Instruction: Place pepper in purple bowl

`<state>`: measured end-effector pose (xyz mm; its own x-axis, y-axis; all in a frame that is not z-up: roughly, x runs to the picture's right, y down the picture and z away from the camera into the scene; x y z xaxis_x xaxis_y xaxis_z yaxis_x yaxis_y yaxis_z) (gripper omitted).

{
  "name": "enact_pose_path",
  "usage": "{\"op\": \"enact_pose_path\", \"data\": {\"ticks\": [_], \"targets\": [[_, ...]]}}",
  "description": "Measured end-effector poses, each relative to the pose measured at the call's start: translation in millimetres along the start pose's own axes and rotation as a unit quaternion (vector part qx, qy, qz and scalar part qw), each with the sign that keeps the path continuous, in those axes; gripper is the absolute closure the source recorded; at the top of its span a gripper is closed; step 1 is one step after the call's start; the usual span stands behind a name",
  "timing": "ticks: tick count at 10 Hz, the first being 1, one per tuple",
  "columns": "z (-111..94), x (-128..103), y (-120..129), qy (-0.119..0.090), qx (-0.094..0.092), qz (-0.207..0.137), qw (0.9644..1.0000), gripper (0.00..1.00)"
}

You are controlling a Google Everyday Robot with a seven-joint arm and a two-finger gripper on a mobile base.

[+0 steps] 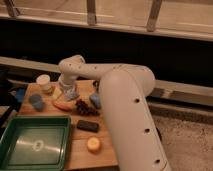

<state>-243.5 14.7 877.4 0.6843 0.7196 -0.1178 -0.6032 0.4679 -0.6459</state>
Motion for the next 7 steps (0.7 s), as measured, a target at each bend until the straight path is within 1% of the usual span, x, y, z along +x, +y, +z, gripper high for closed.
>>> {"op": "enact_pose_path", "data": {"ticks": [2,3,4,7], "targets": [[2,-1,2,0.003,-0.001,-0.004,1.0,0.2],[8,-1,4,0.009,-0.003,-0.006,0.9999,0.2],[22,-2,12,0.015,-0.012,-0.012,0.9997,0.2],[46,1,25,0.023,-0.034,-0.016,0.999,0.2]]}}
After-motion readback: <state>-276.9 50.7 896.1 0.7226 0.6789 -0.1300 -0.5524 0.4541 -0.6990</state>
